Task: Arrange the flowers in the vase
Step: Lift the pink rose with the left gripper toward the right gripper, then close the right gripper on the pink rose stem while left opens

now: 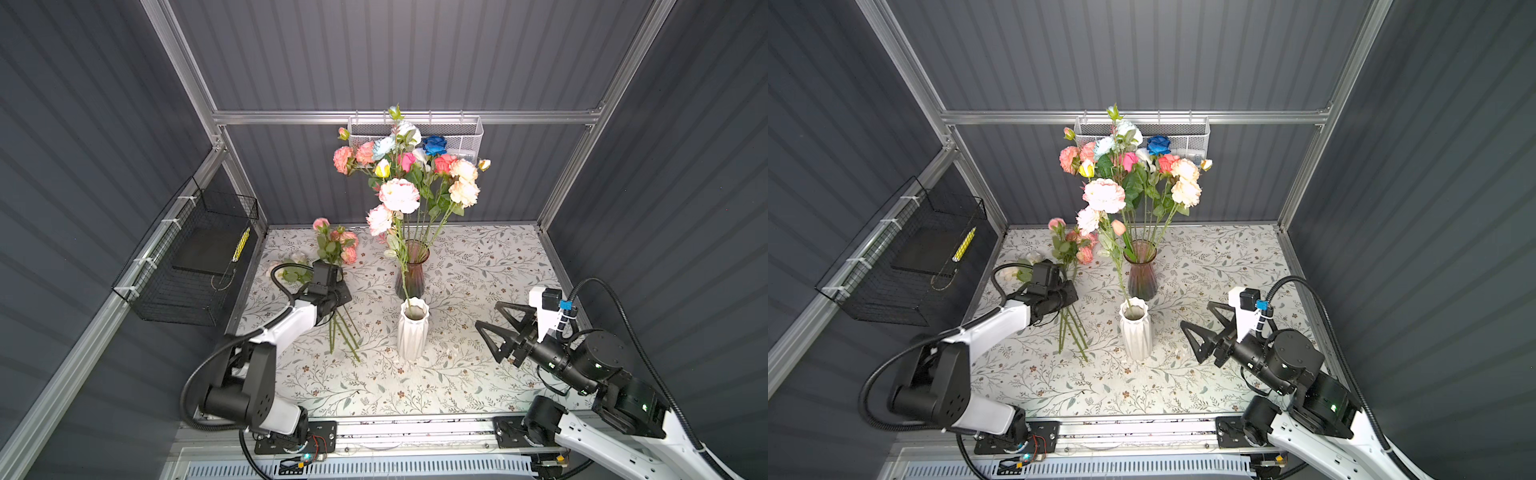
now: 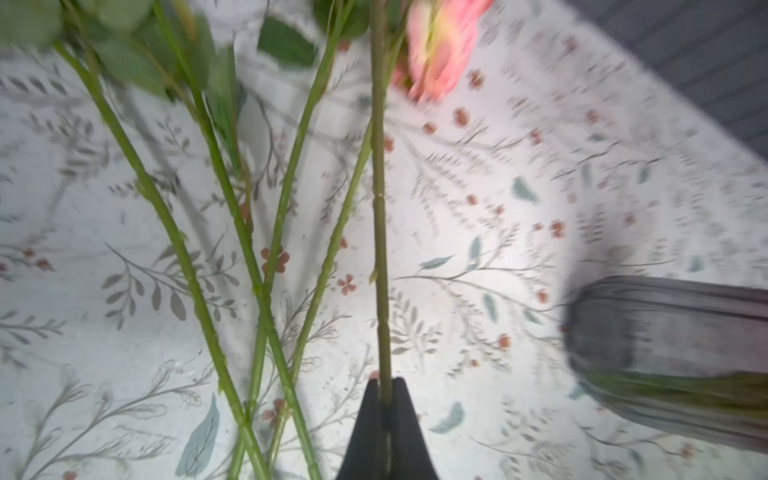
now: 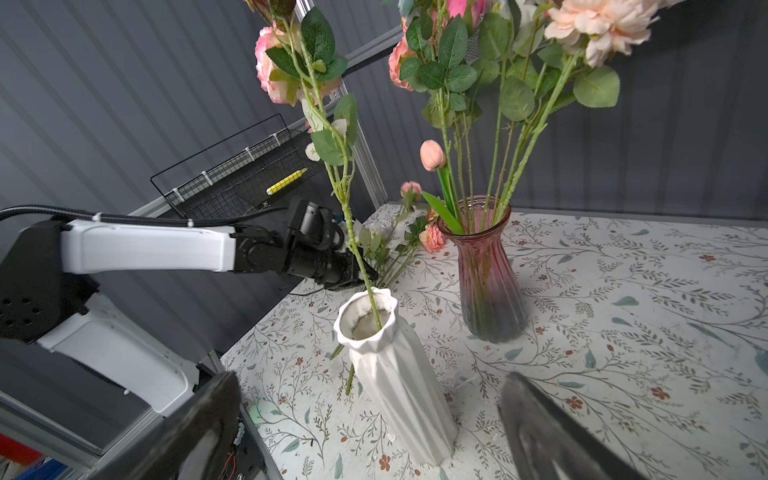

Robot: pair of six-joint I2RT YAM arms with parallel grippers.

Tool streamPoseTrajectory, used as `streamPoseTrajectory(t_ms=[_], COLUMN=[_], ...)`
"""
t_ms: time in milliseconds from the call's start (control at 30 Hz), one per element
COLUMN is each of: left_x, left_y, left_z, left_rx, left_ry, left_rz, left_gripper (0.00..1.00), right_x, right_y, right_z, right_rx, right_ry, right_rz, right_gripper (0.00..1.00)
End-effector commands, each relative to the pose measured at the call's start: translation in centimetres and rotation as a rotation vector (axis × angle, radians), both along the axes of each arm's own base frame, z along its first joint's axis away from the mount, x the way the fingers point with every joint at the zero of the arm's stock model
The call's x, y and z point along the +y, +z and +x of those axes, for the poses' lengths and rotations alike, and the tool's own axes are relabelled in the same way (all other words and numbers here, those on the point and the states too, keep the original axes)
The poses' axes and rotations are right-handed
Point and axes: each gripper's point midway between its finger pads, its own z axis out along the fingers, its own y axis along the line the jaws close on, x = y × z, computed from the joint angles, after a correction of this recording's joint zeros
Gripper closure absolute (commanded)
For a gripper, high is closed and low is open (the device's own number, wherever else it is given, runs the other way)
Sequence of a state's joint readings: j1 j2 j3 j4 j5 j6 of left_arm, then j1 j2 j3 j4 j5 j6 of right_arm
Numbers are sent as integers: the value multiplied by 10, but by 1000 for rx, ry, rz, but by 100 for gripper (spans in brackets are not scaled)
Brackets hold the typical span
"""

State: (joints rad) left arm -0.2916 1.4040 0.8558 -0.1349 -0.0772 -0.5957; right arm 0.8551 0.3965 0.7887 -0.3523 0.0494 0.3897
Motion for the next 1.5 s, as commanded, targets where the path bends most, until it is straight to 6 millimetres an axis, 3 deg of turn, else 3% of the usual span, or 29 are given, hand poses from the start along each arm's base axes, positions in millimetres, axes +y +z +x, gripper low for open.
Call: streamPoseTrajectory(t_ms=[0,167,267,467,600,733,833,1033,1133,1300,1367,1467], left_x=[0,6,5,-14,-35,-58,-69,-79,-81,-82,-82,-82], left_y=[70,183,237,326,362,373,366,347,341,337,336,333], left_z=[-6,-44,-76,-160,-222,-269,-281,-286,-286,-287,-289,-289], left_rx=[-161,-429,-563,-846,-988,-1032,-985,-929,-910,-900,-901,-891], left_ry=[-11,-51,-115,-373,-634,-908,-1046,-1158,-1181,-1202,-1214,-1210], left_rz=[-56,-126,-173,-297,-356,-433,-477,-528,-535,-537,-533,-521], left_gripper=[100,100,100,100,100,100,100,100,100,100,100,100], right_x=[-2,8,14,38,59,90,115,167,198,231,239,244], right_y=[13,20,28,57,76,98,115,158,167,176,181,188], right_z=[1,-1,-4,-25,-36,-50,-58,-64,-60,-47,-43,-46], right_rx=[-9,-13,-28,-97,-113,-126,-171,-262,-273,-273,-274,-281], right_ry=[-11,35,73,259,393,547,595,666,692,696,696,718], right_rz=[38,41,61,88,95,95,69,51,30,26,29,48], right_gripper=[1,1,1,9,14,22,21,18,16,16,19,31])
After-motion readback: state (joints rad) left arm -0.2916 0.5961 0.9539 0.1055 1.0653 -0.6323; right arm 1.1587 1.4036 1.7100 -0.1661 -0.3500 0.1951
